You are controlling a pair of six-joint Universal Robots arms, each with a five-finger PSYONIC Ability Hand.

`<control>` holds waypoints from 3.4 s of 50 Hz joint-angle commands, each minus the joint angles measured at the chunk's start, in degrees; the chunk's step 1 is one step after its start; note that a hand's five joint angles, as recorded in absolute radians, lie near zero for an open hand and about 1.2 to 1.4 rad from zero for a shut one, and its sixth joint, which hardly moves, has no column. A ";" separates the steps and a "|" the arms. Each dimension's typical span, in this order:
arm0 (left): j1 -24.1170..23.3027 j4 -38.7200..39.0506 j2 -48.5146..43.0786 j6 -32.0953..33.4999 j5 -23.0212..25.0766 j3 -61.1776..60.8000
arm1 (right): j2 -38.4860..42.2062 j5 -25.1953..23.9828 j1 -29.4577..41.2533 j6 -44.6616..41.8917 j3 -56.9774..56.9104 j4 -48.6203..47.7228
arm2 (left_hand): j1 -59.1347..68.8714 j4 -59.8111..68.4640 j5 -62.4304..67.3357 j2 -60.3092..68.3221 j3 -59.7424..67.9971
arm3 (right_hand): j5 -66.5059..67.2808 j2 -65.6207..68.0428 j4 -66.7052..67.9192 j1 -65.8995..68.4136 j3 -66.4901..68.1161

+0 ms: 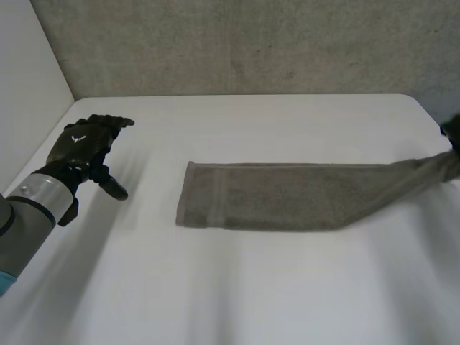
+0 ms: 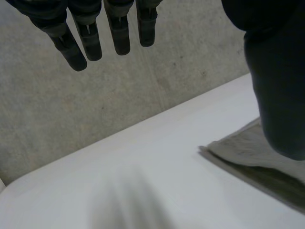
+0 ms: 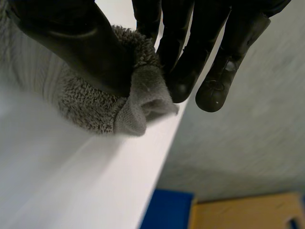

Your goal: Fold the towel.

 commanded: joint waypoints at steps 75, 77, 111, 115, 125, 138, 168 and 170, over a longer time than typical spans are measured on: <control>-11.00 2.16 -2.76 0.24 -2.73 2.90 | -2.04 1.71 26.87 17.65 12.64 -13.24 | -3.49 -2.88 -10.57 -2.43 -1.69 | 3.58 4.28 3.10 4.72 4.53; -10.91 2.25 -2.59 0.24 -2.82 2.90 | -2.31 2.33 30.54 12.91 10.80 -13.24 | -3.49 -2.88 -10.57 -2.43 -1.69 | 3.58 4.28 3.10 4.72 4.53; -10.47 3.57 -2.24 -3.46 -7.74 7.03 | 2.00 -7.33 45.26 34.31 1.72 -18.87 | -3.32 -2.71 -10.40 -2.27 -1.52 | -66.42 -65.72 -66.90 -65.28 -65.47; -13.80 3.57 -6.35 -5.21 -7.92 10.45 | 0.33 -7.42 41.14 43.95 2.43 -18.00 | -3.16 -2.54 -10.23 -2.10 -1.35 | -66.42 -65.72 -66.90 -65.28 -65.47; -19.87 -0.83 -17.88 -8.20 -9.24 17.49 | 4.37 -6.81 38.14 47.93 1.37 -14.65 | -1.98 -1.36 -9.06 -0.92 -0.17 | -66.42 -65.72 -66.90 -65.28 -65.47; -22.34 -11.37 -29.13 -7.06 -16.71 24.96 | 17.82 -7.24 37.43 46.62 -8.55 -1.74 | -1.98 -1.36 -9.06 -0.92 -0.17 | -66.42 -65.72 -66.90 -65.28 -65.47; -16.01 -17.44 9.44 -4.60 -17.67 18.29 | -21.28 12.00 25.84 42.32 5.23 -0.76 | -5.01 -4.39 -12.08 -3.95 -3.20 | -66.42 -65.72 -66.90 -65.28 -65.47; -15.66 -17.44 10.50 -4.42 -17.67 17.76 | -21.90 12.00 25.40 41.70 6.11 -0.85 | -5.01 -4.39 -12.08 -3.95 -3.20 | -66.42 -65.72 -66.90 -65.28 -65.47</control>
